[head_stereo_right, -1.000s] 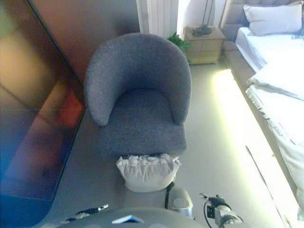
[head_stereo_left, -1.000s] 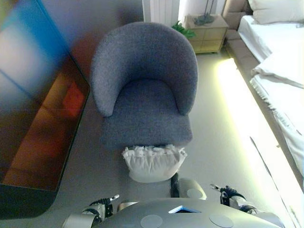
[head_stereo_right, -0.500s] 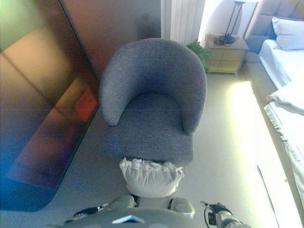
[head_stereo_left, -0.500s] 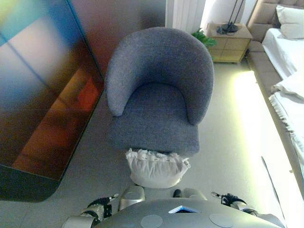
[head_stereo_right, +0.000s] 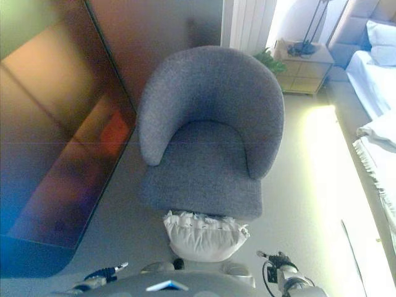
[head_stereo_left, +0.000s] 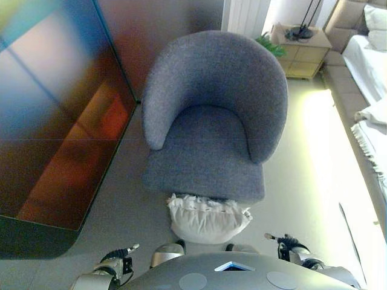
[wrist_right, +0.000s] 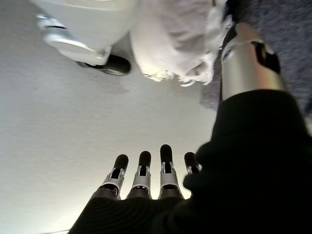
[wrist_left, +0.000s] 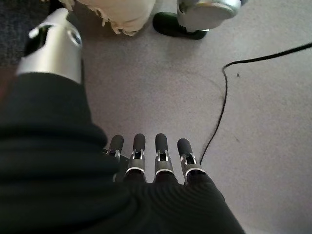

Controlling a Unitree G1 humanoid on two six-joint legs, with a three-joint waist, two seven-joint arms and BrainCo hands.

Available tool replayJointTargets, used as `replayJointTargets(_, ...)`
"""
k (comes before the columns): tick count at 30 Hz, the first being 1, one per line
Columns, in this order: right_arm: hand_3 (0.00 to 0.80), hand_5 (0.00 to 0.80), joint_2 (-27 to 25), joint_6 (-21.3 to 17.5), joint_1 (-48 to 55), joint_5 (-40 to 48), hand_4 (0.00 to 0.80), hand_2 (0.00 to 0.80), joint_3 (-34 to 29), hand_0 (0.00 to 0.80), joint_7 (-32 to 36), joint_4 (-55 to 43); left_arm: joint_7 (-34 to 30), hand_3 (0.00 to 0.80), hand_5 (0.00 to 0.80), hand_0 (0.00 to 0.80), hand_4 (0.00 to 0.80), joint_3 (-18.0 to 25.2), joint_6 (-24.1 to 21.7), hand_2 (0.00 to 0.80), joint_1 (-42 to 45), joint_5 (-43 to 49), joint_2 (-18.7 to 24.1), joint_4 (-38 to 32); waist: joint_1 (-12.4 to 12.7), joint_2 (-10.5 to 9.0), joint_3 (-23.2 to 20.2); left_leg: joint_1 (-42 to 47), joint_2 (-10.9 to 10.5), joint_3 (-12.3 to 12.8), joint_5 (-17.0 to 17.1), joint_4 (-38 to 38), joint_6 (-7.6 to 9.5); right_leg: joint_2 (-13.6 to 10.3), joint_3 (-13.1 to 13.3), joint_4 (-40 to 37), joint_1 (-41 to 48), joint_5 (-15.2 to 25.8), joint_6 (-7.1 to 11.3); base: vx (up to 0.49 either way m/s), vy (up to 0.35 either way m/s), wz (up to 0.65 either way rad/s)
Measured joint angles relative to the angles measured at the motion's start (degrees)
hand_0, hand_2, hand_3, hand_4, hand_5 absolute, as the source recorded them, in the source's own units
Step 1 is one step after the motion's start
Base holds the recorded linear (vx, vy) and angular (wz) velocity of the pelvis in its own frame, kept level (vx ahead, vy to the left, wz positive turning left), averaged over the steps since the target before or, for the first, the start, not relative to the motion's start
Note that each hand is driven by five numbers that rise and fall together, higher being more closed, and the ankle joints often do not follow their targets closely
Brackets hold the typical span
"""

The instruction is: Pick up the cushion and take it to the sofa

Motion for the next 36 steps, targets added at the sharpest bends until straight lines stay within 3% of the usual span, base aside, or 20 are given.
replayJointTargets(2, 0.0, 0.0, -0.09, -1.24, -2.42, -0.18, 0.0, 0.0, 0.87, 0.0, -0.8, -2.03, 1.04, 0.0, 0.0, 0.0, 0.0, -0.02, -0.78, 0.0, -0.62, -0.62, 0.57, -0.9, 0.58, -0.58, 1.95, -0.42, 0.49, 1.9, -0.05, 0.46, -0.08, -0.15, -0.07, 2.14, -2.33, -0.15, -0.34, -0.079, -0.107, -0.39)
replayJointTargets(6, 0.0, 0.0, -0.57, -2.69, -5.65, -0.59, 0.0, 0.0, 3.44, 0.0, -4.02, -3.68, 1.74, 0.0, 0.0, 0.0, 0.0, -2.42, -3.59, 0.0, -4.41, -2.22, 2.0, -3.52, 1.6, -2.15, 3.84, -6.9, 1.31, 1.88, -0.37, 4.24, -0.65, 0.15, -0.99, 2.04, -7.23, 0.81, -1.13, -0.287, -0.097, -0.09)
replayJointTargets(9, 0.0, 0.0, -1.58, -3.22, -10.8, -0.47, 0.0, 0.0, 5.33, 0.0, -8.04, -4.6, 2.39, 0.0, 0.0, 0.0, 0.0, -7.03, -6.73, 0.0, -9.59, -3.49, 1.66, -4.82, 1.43, -1.1, 7.33, -15.24, 1.57, 1.69, -0.24, 8.92, -0.77, 0.15, -1.24, 3.42, -13.96, 2.59, -1.51, -0.34, -0.031, -0.02)
replayJointTargets(13, 0.0, 0.0, -2.71, -3.17, -18.64, -0.45, 0.0, 0.0, 6.41, 0.0, -12.08, -4.65, 3.59, 0.0, 0.0, 0.0, 0.0, -10.48, -11.33, 0.0, -16.84, -5.32, 1.26, -8.51, 1.11, 1.35, 15.46, -22.33, 1.39, 1.16, -0.14, 13.03, -0.75, -0.22, -0.83, 8.23, -21.15, 3.15, -2.23, -0.162, 0.024, 0.0)
replayJointTargets(21, 0.0, 0.0, -3.52, -2.9, -29.36, -0.48, 0.0, 0.0, 9.65, 0.0, -17.06, -6.33, 7.26, 0.0, 0.0, 0.0, 0.0, -16.47, -14.44, 0.0, -28.05, -5.62, 0.46, -13.35, -0.47, 0.87, 23.54, -35.22, 0.65, 1.68, 0.04, 19.13, -0.7, -0.87, 0.75, 16.36, -35.57, 2.75, -3.11, -0.159, 0.028, -0.04)
replayJointTargets(27, 0.0, 0.0, -4.2, -2.82, -32.53, -0.65, 0.0, 0.0, 11.99, 0.0, -19.04, -8.32, 9.33, 0.0, 0.0, 0.0, 0.0, -19.14, -16.79, 0.0, -31.33, -5.61, -0.3, -14.18, -0.63, 0.79, 24.3, -39.56, 0.78, 1.93, 0.03, 20.5, -0.66, -0.82, 1.31, 17.12, -39.97, 2.9, -3.14, -0.095, 0.026, -0.04)
replayJointTargets(36, 0.0, 0.0, -5.48, -2.91, -39.35, -1.91, 0.0, 0.0, 15.2, 0.0, -22.41, -9.97, 10.12, 0.0, 0.0, 0.0, 0.0, -22.7, -21.13, 0.0, -37.02, -5.61, -0.28, -15.95, -1.94, 0.64, 24.35, -53.05, 0.85, 1.02, 0.18, 25.44, -0.55, -0.4, 2.18, 19.37, -52.19, 4.58, -3.45, -0.061, 0.006, 0.0)
